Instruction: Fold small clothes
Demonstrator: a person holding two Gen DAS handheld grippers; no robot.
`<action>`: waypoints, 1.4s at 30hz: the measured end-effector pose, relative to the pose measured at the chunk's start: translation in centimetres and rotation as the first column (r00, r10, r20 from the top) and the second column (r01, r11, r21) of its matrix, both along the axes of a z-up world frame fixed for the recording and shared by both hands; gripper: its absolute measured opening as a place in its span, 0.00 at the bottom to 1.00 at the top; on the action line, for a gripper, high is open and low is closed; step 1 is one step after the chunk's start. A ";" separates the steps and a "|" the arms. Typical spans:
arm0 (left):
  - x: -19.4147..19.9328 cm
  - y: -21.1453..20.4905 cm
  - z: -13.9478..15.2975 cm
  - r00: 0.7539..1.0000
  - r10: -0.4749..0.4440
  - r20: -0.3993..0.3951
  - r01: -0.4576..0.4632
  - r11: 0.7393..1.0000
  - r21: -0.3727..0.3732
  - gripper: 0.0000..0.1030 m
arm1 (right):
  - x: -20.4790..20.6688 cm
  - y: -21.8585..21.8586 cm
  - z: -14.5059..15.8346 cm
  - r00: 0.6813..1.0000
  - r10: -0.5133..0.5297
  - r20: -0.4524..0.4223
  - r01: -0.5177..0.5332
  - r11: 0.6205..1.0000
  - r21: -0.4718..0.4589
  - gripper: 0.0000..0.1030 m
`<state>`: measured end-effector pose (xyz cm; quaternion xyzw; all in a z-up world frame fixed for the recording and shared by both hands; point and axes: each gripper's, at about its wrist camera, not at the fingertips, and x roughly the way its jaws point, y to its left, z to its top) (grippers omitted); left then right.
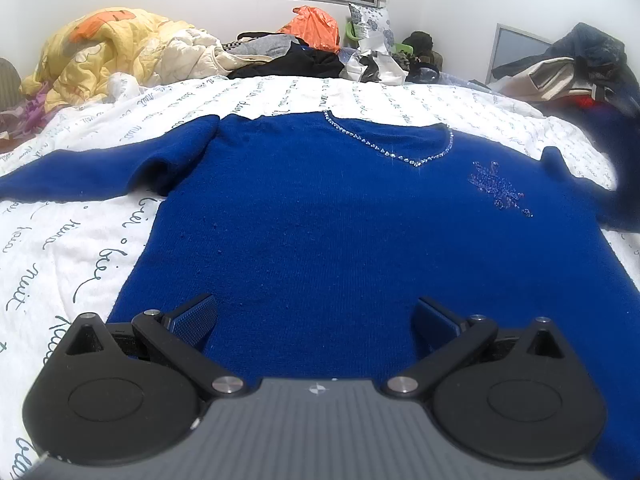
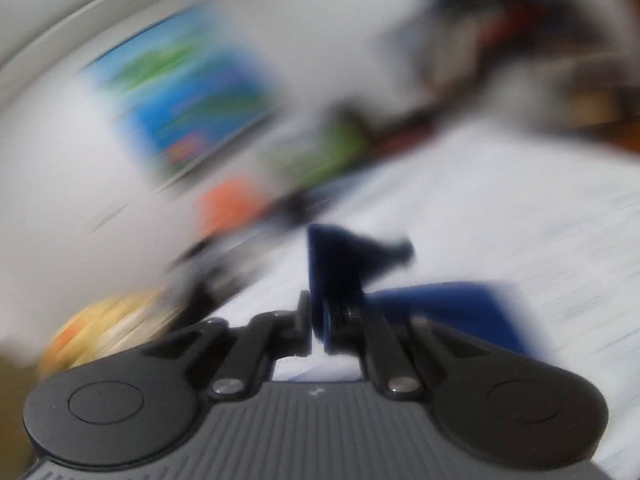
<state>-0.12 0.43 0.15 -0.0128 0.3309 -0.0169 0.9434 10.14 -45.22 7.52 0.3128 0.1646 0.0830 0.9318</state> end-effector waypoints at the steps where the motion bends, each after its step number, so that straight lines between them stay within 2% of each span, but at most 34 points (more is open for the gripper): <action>1: 0.0 0.0 0.0 1.000 -0.001 0.000 0.001 1.000 0.001 1.00 | 0.2 4.5 0.1 0.994 0.111 0.014 -0.111 0.994 -0.005 0.05; 3: -0.1 0.0 0.0 1.000 -0.003 0.000 0.003 1.000 0.002 1.00 | 0.4 12.6 -0.5 0.956 0.295 -0.009 -0.295 0.956 -0.009 0.11; 4: -0.1 0.0 0.0 1.000 -0.004 0.000 0.004 1.000 0.002 1.00 | 0.6 16.1 -1.2 0.921 0.385 -0.052 -0.386 0.922 -0.014 0.34; 5: -0.1 0.0 0.0 1.000 -0.005 0.000 0.005 1.000 0.002 1.00 | 0.7 18.9 -2.1 0.888 0.446 -0.115 -0.451 0.892 -0.021 0.62; 6: -0.1 0.0 0.0 1.000 -0.005 0.000 0.005 1.000 0.002 1.00 | 0.3 20.7 -3.0 0.871 0.463 -0.164 -0.473 0.881 -0.029 0.68; 8: -0.1 0.0 0.0 1.000 -0.005 0.000 0.005 1.000 0.002 1.00 | -1.7 21.6 -4.3 0.871 0.461 -0.170 -0.474 0.880 -0.040 0.68; 10: -0.1 0.1 0.0 1.000 -0.009 -0.002 0.009 1.000 -0.003 1.00 | -3.8 20.3 -5.1 0.878 0.457 -0.139 -0.469 0.881 -0.068 0.67; 12: -0.1 0.5 0.3 1.000 -0.023 -0.008 0.022 0.999 -0.027 1.00 | -6.1 18.7 -5.8 0.920 0.377 -0.105 -0.389 0.907 -0.161 0.67; 14: 0.4 1.4 1.1 0.999 -0.046 -0.019 0.043 0.990 -0.133 1.00 | -7.7 17.4 -6.8 0.951 0.295 -0.096 -0.309 0.923 -0.228 0.69; 16: 2.2 2.8 2.2 0.997 -0.060 -0.044 0.043 0.947 -0.319 1.00 | -7.9 15.7 -7.0 0.959 0.275 -0.067 -0.282 0.949 -0.141 0.70; 17: 3.7 3.6 2.8 0.996 -0.056 -0.066 0.023 0.904 -0.427 1.00 | -7.9 15.4 -7.1 0.962 0.268 -0.042 -0.272 0.954 -0.126 0.77; 19: 6.3 4.4 3.4 0.995 -0.031 -0.096 -0.026 0.842 -0.539 0.98 | -7.6 15.6 -7.4 0.969 0.241 -0.058 -0.247 0.959 -0.140 0.82; 20: 7.6 4.4 3.6 0.995 -0.023 -0.095 -0.033 0.832 -0.553 0.95 | -7.3 15.8 -7.5 0.967 0.245 -0.069 -0.253 0.957 -0.142 0.82; 21: 9.1 4.0 3.8 0.996 -0.017 -0.092 -0.034 0.849 -0.527 0.92 | -7.2 16.1 -7.7 0.964 0.256 -0.073 -0.264 0.954 -0.141 0.81; 22: 10.5 3.3 3.8 0.994 -0.011 -0.107 -0.042 0.878 -0.477 0.84 | -7.2 16.2 -7.9 0.962 0.264 -0.072 -0.272 0.952 -0.143 0.81; 23: 11.5 2.5 3.6 0.991 -0.007 -0.136 -0.053 0.902 -0.428 0.68 | -7.0 16.4 -7.8 0.961 0.267 -0.068 -0.275 0.950 -0.146 0.81; 24: 12.8 1.4 2.9 0.983 -0.017 -0.182 -0.054 0.925 -0.377 0.59 | -7.2 16.4 -7.7 0.961 0.269 -0.062 -0.276 0.950 -0.145 0.81; 25: 13.4 0.5 2.7 0.982 -0.030 -0.184 -0.034 0.942 -0.334 0.54 | -7.2 16.3 -7.8 0.962 0.268 -0.056 -0.274 0.951 -0.141 0.81; 26: 13.3 -0.5 2.9 0.988 -0.033 -0.147 -0.008 0.963 -0.270 0.38 | -7.2 16.3 -7.8 0.963 0.264 -0.051 -0.268 0.954 -0.134 0.81; 27: 13.6 -1.6 2.9 0.987 -0.062 -0.147 0.030 0.977 -0.209 0.18 | -7.3 16.1 -8.0 0.965 0.257 -0.049 -0.261 0.957 -0.125 0.81; 28: 13.7 -2.4 3.0 0.986 -0.073 -0.152 0.050 0.987 -0.155 0.07 | -7.3 15.9 -8.1 0.967 0.252 -0.046 -0.256 0.960 -0.115 0.82; 29: 13.5 -2.8 3.3 0.990 -0.056 -0.129 0.041 0.992 -0.115 0.07 | -7.4 15.7 -8.2 0.967 0.250 -0.044 -0.253 0.962 -0.103 0.82; 31: 12.5 -2.6 4.9 0.999 -0.013 -0.034 0.011 0.999 -0.050 0.07 | -7.2 15.4 -8.3 0.968 0.247 -0.043 -0.250 0.965 -0.081 0.82; 33: 11.6 -0.7 7.1 0.998 0.046 0.037 -0.044 0.998 -0.040 0.07 | -7.1 15.3 -8.4 0.967 0.249 -0.048 -0.252 0.965 -0.067 0.82; 35: 11.4 1.8 8.4 0.991 0.110 0.070 -0.107 0.993 -0.043 0.07 | -7.1 15.3 -8.5 0.966 0.253 -0.048 -0.256 0.965 -0.062 0.82; 38: 11.3 5.3 7.5 0.981 0.191 0.018 -0.191 0.981 0.008 0.07 | -7.0 15.3 -8.6 0.966 0.255 -0.047 -0.258 0.965 -0.053 0.83; 42: 11.1 6.6 4.4 0.974 0.219 -0.052 -0.214 0.973 0.081 0.07 | -6.9 15.2 -8.7 0.966 0.252 -0.053 -0.255 0.966 -0.043 0.85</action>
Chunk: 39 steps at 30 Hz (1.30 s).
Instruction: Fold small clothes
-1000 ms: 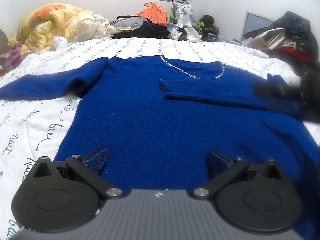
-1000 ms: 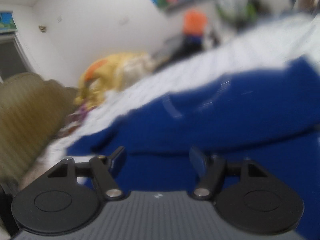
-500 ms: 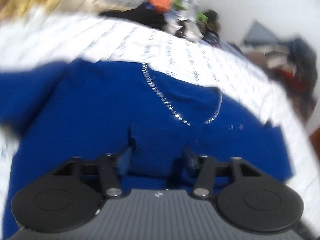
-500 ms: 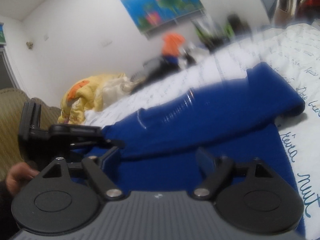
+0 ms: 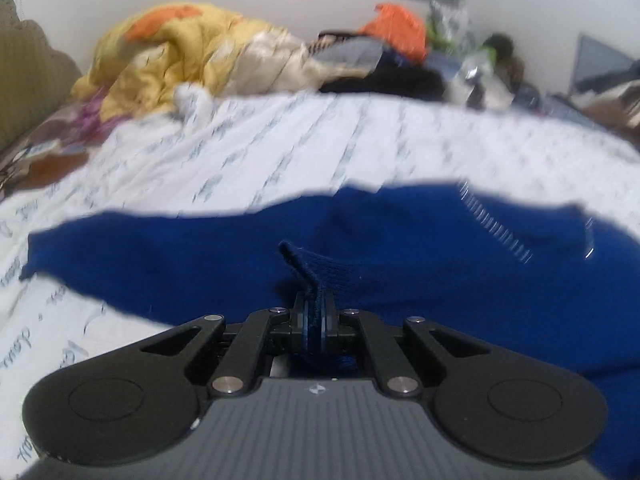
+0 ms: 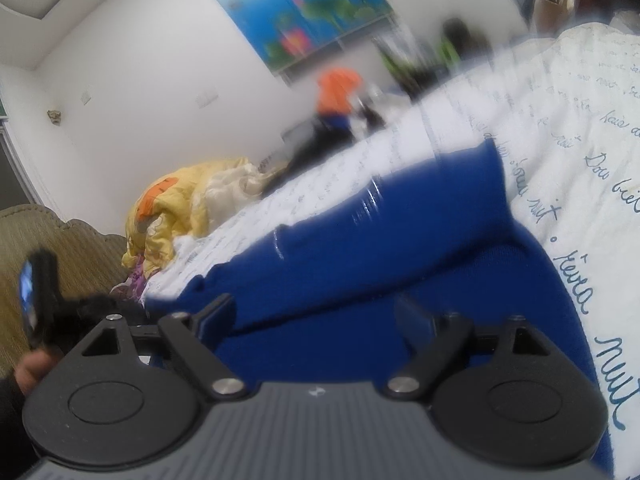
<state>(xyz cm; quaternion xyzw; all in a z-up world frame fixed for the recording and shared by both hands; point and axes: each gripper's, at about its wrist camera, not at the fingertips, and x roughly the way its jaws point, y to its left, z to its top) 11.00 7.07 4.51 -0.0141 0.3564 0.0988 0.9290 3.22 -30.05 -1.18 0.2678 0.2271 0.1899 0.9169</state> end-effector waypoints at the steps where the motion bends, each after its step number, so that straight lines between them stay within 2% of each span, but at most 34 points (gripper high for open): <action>1: -0.2 0.0 -0.4 1.000 -0.005 -0.002 0.005 1.000 0.011 0.07 | 0.0 0.0 0.0 1.000 -0.001 -0.003 0.001 1.000 0.001 0.85; 3: -0.6 -0.9 -0.8 1.000 -0.022 0.004 0.022 0.998 0.062 0.07 | 0.1 -0.1 -0.1 1.000 -0.003 -0.013 0.003 1.000 0.004 0.85; 4: -0.7 -1.4 -0.6 1.000 -0.029 -0.004 0.029 0.996 0.089 0.12 | 0.2 -0.2 -0.1 1.000 -0.001 -0.021 0.001 1.000 0.007 0.86; 6: -1.4 -2.1 1.1 1.000 -0.017 0.021 0.014 0.991 0.132 0.27 | 0.5 -0.6 -0.1 0.999 0.008 -0.053 -0.007 1.000 0.028 0.86; 7: -2.2 -2.0 2.0 0.997 -0.010 0.075 0.000 0.991 0.132 0.45 | 0.7 -1.0 0.2 0.998 0.015 -0.063 -0.012 0.999 0.044 0.86; 8: -3.1 -1.7 3.1 0.990 -0.008 0.142 -0.008 0.994 0.108 0.73 | 1.1 -1.5 0.8 0.998 0.011 -0.067 -0.007 0.999 0.049 0.86; 10: -4.7 -1.5 4.5 0.959 -0.048 0.280 0.053 0.999 -0.010 0.97 | 2.6 -2.3 2.8 0.999 -0.024 -0.049 0.026 0.999 0.026 0.86; 11: -4.7 -1.8 4.7 0.951 -0.082 0.298 0.104 0.993 -0.058 0.96 | 4.0 -2.3 3.9 0.999 -0.038 -0.038 0.037 0.999 -0.018 0.87; 12: -4.0 -2.4 4.4 0.955 -0.120 0.270 0.151 0.984 -0.099 0.94 | 5.8 -1.8 4.8 0.998 -0.045 -0.035 0.042 0.995 -0.089 0.89; 14: -1.6 -3.6 2.9 0.972 -0.153 0.179 0.180 0.973 -0.143 0.79 | 10.1 -0.3 5.0 0.996 -0.038 -0.074 0.018 0.967 -0.255 0.89; 16: 0.5 -3.9 0.8 0.985 -0.153 0.077 0.164 0.971 -0.175 0.70 | 14.3 1.2 3.7 0.985 -0.052 -0.162 -0.018 0.913 -0.408 0.89; 17: 1.5 -3.6 -0.3 0.988 -0.153 0.025 0.155 0.968 -0.196 0.70 | 15.7 1.8 2.8 0.978 -0.067 -0.195 -0.034 0.879 -0.475 0.89; 18: 1.5 -3.5 -0.9 0.987 -0.158 0.040 0.162 0.970 -0.179 0.73 | 16.5 2.3 1.7 0.974 -0.077 -0.214 -0.053 0.838 -0.543 0.89; 19: 1.4 -3.4 -1.3 0.986 -0.161 0.051 0.167 0.976 -0.139 0.77 | 16.1 2.7 1.1 0.987 -0.063 -0.145 -0.039 0.791 -0.610 0.99; 20: 1.1 -3.2 -1.6 0.981 -0.181 0.066 0.188 0.976 -0.110 0.77 | 15.6 2.3 0.4 0.992 -0.057 -0.108 -0.022 0.788 -0.616 1.00; 21: 0.9 -2.9 -1.9 0.977 -0.198 0.076 0.204 0.975 -0.090 0.77 | 15.6 1.1 0.3 0.991 -0.057 -0.123 -0.020 0.833 -0.553 1.00; 23: 0.6 -2.1 -1.8 0.976 -0.204 0.082 0.212 0.971 -0.113 0.77 | 15.5 0.1 0.2 0.989 -0.084 -0.120 0.011 0.859 -0.512 1.00; 25: -0.2 -1.1 -1.7 0.977 -0.191 0.091 0.202 0.970 -0.137 0.77 | 15.6 1.5 0.0 0.989 -0.087 -0.119 0.001 0.812 -0.583 1.00; 27: -1.9 1.2 -0.8 0.982 -0.133 0.135 0.159 0.966 -0.203 0.82 | 15.6 1.4 0.0 0.989 -0.093 -0.116 0.010 0.817 -0.576 1.00; 29: -4.3 5.0 0.1 0.977 -0.043 0.210 0.103 0.954 -0.281 1.00 | 15.5 1.1 0.0 0.989 -0.096 -0.114 0.016 0.826 -0.564 1.00; 31: -6.1 9.7 0.6 0.962 0.102 0.254 -0.010 0.941 -0.338 1.00 | 15.3 1.1 0.1 0.989 -0.095 -0.113 0.015 0.826 -0.564 1.00; 32: -6.5 12.6 0.5 0.954 0.179 0.243 -0.075 0.921 -0.382 1.00 | 15.4 1.1 0.1 0.989 -0.095 -0.113 0.015 0.827 -0.561 1.00; 33: -6.7 15.8 0.2 0.941 0.262 0.213 -0.145 0.882 -0.448 1.00 | 15.4 1.0 0.2 0.989 -0.096 -0.112 0.016 0.827 -0.562 1.00; 34: -6.9 19.1 -0.4 0.921 0.350 0.171 -0.214 0.821 -0.529 1.00 | 15.4 1.1 0.2 0.989 -0.096 -0.111 0.017 0.826 -0.564 1.00; 35: -7.0 21.9 -1.1 0.900 0.415 0.135 -0.252 0.748 -0.614 1.00 | 15.4 1.1 0.2 0.989 -0.097 -0.111 0.018 0.826 -0.564 1.00; 37: -7.1 26.8 -3.3 0.865 0.499 0.054 -0.272 0.556 -0.785 0.98 | 15.2 1.0 0.2 0.989 -0.097 -0.110 0.019 0.828 -0.561 1.00; 38: -7.3 28.0 -3.6 0.852 0.521 0.058 -0.252 0.504 -0.826 0.98 | 15.2 1.0 0.1 0.989 -0.097 -0.109 0.020 0.830 -0.558 1.00; 39: -7.1 28.5 -3.4 0.848 0.527 0.060 -0.245 0.489 -0.837 0.98 | 15.2 0.9 0.2 0.989 -0.098 -0.108 0.021 0.832 -0.554 1.00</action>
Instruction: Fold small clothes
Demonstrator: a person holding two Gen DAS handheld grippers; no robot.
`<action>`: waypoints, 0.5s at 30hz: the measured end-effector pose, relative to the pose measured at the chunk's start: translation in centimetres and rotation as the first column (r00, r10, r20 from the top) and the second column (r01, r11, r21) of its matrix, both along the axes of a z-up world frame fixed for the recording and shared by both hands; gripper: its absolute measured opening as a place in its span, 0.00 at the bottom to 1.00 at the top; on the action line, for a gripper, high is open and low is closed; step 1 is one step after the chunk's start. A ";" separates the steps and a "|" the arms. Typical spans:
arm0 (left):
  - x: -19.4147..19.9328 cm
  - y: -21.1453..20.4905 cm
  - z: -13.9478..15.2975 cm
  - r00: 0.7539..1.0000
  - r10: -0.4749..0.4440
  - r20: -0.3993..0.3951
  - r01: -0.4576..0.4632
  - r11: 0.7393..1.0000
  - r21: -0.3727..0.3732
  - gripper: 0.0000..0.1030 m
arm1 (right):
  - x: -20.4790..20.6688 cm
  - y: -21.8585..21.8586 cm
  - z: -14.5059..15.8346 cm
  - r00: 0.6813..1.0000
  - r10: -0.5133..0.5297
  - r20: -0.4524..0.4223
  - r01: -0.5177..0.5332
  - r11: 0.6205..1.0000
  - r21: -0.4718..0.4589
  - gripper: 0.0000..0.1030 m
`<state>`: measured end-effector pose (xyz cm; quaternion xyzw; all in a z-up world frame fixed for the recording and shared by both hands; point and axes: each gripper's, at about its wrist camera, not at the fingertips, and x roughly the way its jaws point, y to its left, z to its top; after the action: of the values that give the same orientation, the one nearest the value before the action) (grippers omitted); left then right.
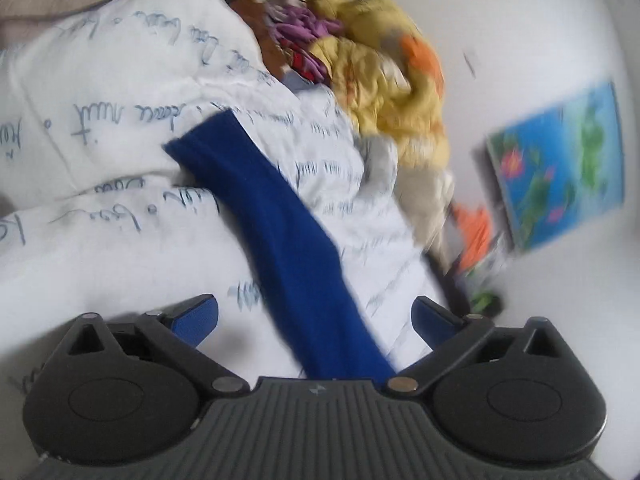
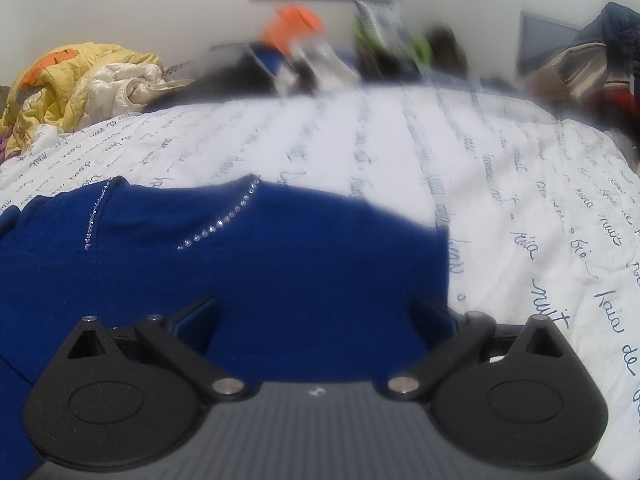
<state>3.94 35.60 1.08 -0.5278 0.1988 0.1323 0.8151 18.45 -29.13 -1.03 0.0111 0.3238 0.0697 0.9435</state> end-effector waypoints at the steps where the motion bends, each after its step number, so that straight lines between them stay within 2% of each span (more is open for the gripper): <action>1: 0.5 0.2 0.2 1.000 -0.008 -0.001 0.008 1.000 0.005 0.98 | 0.0 0.0 0.0 1.000 -0.001 0.000 0.001 1.000 0.002 1.00; 3: 2.0 -0.1 0.3 0.999 -0.027 -0.020 0.027 0.999 0.034 0.91 | 0.0 0.0 0.0 1.000 -0.001 0.000 0.001 1.000 0.000 1.00; 4: 2.8 -0.5 0.4 0.999 -0.030 -0.038 0.033 0.998 0.061 0.78 | 0.0 0.0 0.0 1.000 -0.001 0.000 0.001 1.000 -0.001 1.00; 5: 3.3 -1.0 0.2 0.998 -0.042 -0.054 0.047 0.995 0.087 0.57 | 0.0 0.0 0.0 1.000 -0.001 0.001 0.001 1.000 0.000 1.00; 6: 4.1 -1.3 -0.1 0.995 -0.058 -0.080 0.066 0.992 0.105 0.43 | 0.0 0.0 0.0 1.000 -0.001 0.001 0.001 1.000 0.001 1.00; 7: 4.9 -1.6 -0.5 0.991 -0.060 -0.116 0.074 0.991 0.116 0.18 | 0.0 0.0 0.0 1.000 -0.001 0.001 0.001 1.000 0.000 1.00; 8: 5.1 -1.7 -1.0 0.990 -0.045 -0.136 0.064 0.989 0.133 0.02 | 0.0 0.0 0.0 1.000 0.000 0.001 0.000 1.000 0.000 1.00; 11: 5.4 -2.3 -0.7 0.986 -0.006 -0.169 0.043 0.975 0.218 0.03 | 0.0 0.0 0.0 1.000 -0.001 0.002 0.001 1.000 0.004 1.00; 13: 5.7 -4.5 1.3 0.987 0.003 -0.158 0.049 0.945 0.324 0.02 | 0.0 -0.1 0.0 1.000 -0.003 0.004 0.003 1.000 0.011 1.00; 15: 6.2 -8.8 4.0 0.992 -0.089 -0.093 0.119 0.908 0.402 0.02 | 0.1 -0.2 0.0 1.000 -0.004 0.006 0.004 1.000 0.018 1.00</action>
<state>10.19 26.77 5.11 -0.3301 0.2244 0.1463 0.9051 18.53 -29.31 -1.04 0.0202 0.3203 0.0707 0.9445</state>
